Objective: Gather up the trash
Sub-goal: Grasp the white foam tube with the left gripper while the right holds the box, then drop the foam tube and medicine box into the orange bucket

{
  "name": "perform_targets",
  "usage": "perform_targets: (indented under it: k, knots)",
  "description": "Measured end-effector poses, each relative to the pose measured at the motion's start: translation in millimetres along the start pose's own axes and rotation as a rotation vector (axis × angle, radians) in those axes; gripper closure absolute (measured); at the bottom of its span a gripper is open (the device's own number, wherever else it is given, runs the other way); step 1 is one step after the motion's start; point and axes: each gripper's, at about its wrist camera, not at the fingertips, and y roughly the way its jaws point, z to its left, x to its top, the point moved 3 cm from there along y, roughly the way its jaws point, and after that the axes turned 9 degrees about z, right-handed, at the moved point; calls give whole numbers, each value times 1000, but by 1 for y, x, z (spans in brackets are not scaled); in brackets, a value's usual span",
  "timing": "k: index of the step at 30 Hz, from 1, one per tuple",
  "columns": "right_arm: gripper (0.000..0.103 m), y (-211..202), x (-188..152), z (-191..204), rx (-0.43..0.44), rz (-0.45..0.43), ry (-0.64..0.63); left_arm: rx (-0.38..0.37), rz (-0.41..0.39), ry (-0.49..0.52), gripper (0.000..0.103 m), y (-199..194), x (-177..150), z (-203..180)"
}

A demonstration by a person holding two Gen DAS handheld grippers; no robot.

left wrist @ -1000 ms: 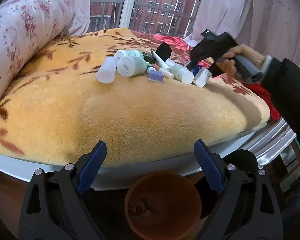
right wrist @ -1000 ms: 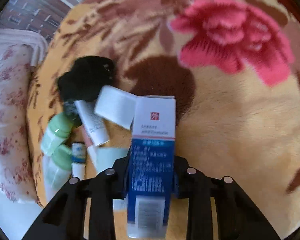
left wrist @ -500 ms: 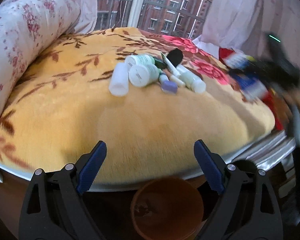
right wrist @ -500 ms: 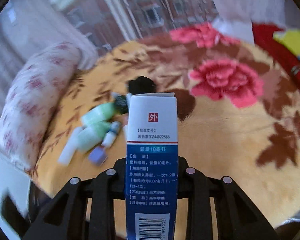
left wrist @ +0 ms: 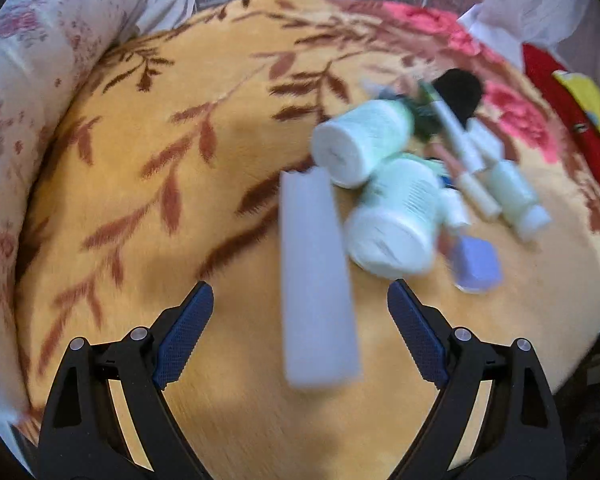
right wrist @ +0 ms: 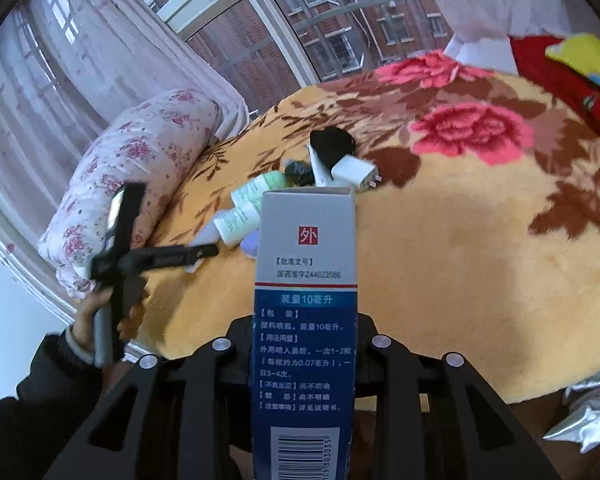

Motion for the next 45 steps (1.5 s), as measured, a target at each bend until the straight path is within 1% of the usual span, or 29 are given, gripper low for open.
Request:
perform_targets:
  k: [2, 4, 5, 6, 7, 8, 9, 10, 11, 12, 16, 19, 21, 23, 24, 26, 27, 30, 32, 33, 36, 39, 41, 42, 45]
  knots:
    - [73, 5, -1, -4, 17, 12, 15, 6, 39, -4, 16, 13, 14, 5]
    - [73, 9, -3, -6, 24, 27, 19, 13, 57, -13, 16, 23, 24, 11]
    - [73, 11, -5, -7, 26, 29, 25, 1, 59, -26, 17, 28, 29, 16]
    - [73, 12, -6, -8, 28, 33, 26, -8, 55, -47, 27, 31, 32, 21]
    - [73, 14, -7, -8, 30, 36, 28, -16, 53, -58, 30, 33, 32, 22]
    - [73, 15, -9, -8, 29, 37, 33, -20, 34, -58, 38, 31, 29, 23]
    - [73, 15, -10, -9, 30, 39, 36, -21, 12, -44, 58, 28, 27, 22]
    - [73, 16, -11, -9, 35, 45, 41, -24, -2, -27, 69, 25, 23, 19]
    - [73, 17, -12, -9, 37, 48, 45, -14, -18, -20, 75, 21, 19, 16]
    - [73, 19, -14, -9, 37, 55, 48, 0, -29, -24, 77, 19, 15, 15]
    - [73, 25, -16, -4, 40, 73, 46, 22, -79, -64, 80, 6, 4, 12]
    - [73, 24, -16, 3, 26, 69, 24, 35, -135, -57, 80, -17, -8, 0]
    - [73, 24, -16, 7, 6, 61, 12, 55, -186, -42, 80, -41, -19, -9]
    - [73, 22, -17, 13, -6, 54, -5, 25, -227, -32, 80, -60, -27, -16]
    - [73, 21, -18, 16, -6, 52, -11, 1, -257, -22, 80, -75, -39, -23]
    - [73, 18, -24, 25, -5, 43, -37, -12, -290, -10, 80, -92, -55, -32]
    - [73, 16, -28, 29, -8, 37, -51, -13, -316, -2, 79, -103, -69, -38]
    - [73, 9, -42, 42, -25, 20, -106, 10, -385, 25, 78, -123, -105, -56]
    - [73, 7, -54, 47, -33, 23, -128, 20, -410, 37, 78, -130, -125, -64]
    - [73, 8, -62, 49, -42, 34, -137, 12, -414, 34, 78, -131, -140, -69]
    - [73, 11, -85, 50, -62, 61, -144, -22, -392, 24, 78, -126, -170, -76]
    - [73, 10, -112, 54, -64, 93, -157, -56, -345, 35, 78, -113, -200, -82]
    - [73, 12, -129, 57, -74, 127, -175, -84, -298, 70, 78, -96, -215, -89]
    - [73, 16, -138, 57, -80, 152, -180, -85, -276, 79, 78, -87, -222, -93]
    - [73, 35, -159, 51, -89, 234, -168, -120, -189, 86, 78, -57, -232, -101]
